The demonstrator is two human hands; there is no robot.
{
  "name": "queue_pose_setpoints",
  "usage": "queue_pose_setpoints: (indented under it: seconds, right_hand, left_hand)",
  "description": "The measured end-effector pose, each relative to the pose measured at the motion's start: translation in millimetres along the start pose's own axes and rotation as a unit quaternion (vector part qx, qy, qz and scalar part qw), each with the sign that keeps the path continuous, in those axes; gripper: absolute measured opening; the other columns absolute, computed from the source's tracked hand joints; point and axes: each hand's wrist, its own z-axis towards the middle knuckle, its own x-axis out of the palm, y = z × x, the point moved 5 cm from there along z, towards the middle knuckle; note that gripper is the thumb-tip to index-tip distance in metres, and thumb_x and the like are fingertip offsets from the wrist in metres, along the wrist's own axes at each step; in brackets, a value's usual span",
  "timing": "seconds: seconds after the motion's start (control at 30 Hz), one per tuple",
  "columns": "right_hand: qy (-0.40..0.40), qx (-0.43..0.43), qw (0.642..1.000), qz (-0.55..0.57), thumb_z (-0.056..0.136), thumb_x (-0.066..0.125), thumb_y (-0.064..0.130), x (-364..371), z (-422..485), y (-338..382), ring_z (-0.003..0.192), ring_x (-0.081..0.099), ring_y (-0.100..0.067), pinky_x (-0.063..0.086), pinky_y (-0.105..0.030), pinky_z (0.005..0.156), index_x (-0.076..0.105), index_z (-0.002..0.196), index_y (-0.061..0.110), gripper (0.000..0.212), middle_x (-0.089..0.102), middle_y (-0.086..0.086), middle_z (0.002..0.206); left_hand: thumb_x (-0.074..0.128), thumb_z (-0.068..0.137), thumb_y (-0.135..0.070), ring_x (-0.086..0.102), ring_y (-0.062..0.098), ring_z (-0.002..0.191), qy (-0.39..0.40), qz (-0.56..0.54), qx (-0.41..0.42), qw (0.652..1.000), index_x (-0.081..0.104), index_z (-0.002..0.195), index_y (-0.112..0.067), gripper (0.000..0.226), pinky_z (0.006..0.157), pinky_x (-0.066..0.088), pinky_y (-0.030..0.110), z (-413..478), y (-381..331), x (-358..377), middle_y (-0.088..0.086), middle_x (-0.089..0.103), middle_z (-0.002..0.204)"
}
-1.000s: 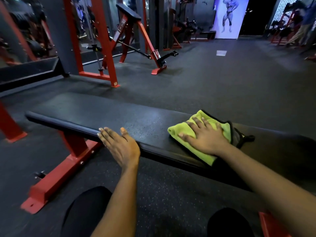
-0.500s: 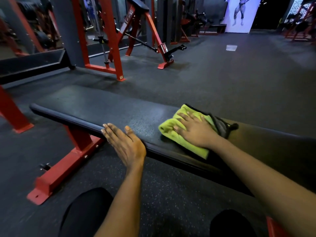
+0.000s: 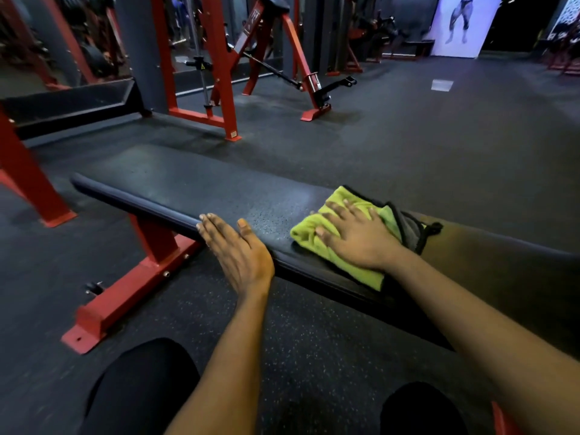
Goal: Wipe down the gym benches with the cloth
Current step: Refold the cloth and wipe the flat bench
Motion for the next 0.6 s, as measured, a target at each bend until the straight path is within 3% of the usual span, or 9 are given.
queue_pose_setpoints:
  seconds: [0.1, 0.17, 0.23, 0.4, 0.6]
  right_hand:
    - [-0.007, -0.062, 0.998, -0.003, 0.078, 0.002, 0.086, -2, -38, 18, 0.153, -0.003, -0.015, 0.004, -0.059, 0.12, 0.015, 0.154, 0.044, 0.088, 0.001, 0.013, 0.166]
    - [-0.01, -0.044, 0.999, -0.019, 0.07, 0.001, 0.091, -1, -38, 21, 0.153, -0.005, -0.018, 0.003, -0.061, 0.119, 0.011, 0.154, 0.046, 0.096, 0.0, 0.011, 0.166]
    - [-0.008, -0.012, 1.0, -0.025, 0.071, 0.003, 0.092, 3, -21, 35, 0.153, -0.005, -0.023, 0.002, -0.063, 0.118, 0.011, 0.155, 0.044, 0.097, 0.0, 0.006, 0.167]
    - [0.001, 0.005, 1.0, 0.004, 0.084, 0.015, 0.085, 5, 39, 72, 0.152, -0.003, -0.032, 0.001, -0.067, 0.114, 0.016, 0.156, 0.038, 0.086, 0.003, -0.001, 0.167]
    - [-0.052, -0.059, 0.996, -0.048, 0.077, 0.018, 0.09, 10, -31, 63, 0.153, -0.002, -0.023, 0.004, -0.064, 0.118, 0.008, 0.154, 0.04, 0.092, -0.002, 0.003, 0.167]
  left_hand:
    - [0.026, 0.105, -0.037, 0.004, 0.027, 0.15, -0.02, -0.026, -0.023, 0.999, 0.009, 0.154, 0.001, 0.064, 0.116, -0.005, 0.023, 18, 11, -13, 0.016, 0.005, 0.163]
    - [0.029, 0.106, -0.034, 0.002, 0.032, 0.15, -0.031, -0.029, -0.081, 0.996, 0.005, 0.153, 0.004, 0.065, 0.118, -0.002, 0.029, 48, 27, -20, 0.019, -0.002, 0.162]
    - [0.028, 0.106, -0.033, -0.005, 0.031, 0.15, 0.009, -0.027, -0.126, 0.992, -0.003, 0.152, 0.005, 0.067, 0.118, -0.005, 0.031, 75, 43, -19, 0.02, -0.011, 0.161]
    - [0.024, 0.106, -0.037, -0.01, 0.028, 0.15, 0.06, -0.027, -0.109, 0.992, -0.009, 0.153, 0.0, 0.068, 0.119, -0.005, 0.033, 80, 54, -14, 0.018, -0.017, 0.161]
    - [0.025, 0.106, -0.037, -0.01, 0.028, 0.15, 0.058, -0.027, -0.112, 0.992, -0.008, 0.153, -0.001, 0.068, 0.119, -0.005, 0.033, 79, 53, -13, 0.017, -0.017, 0.161]
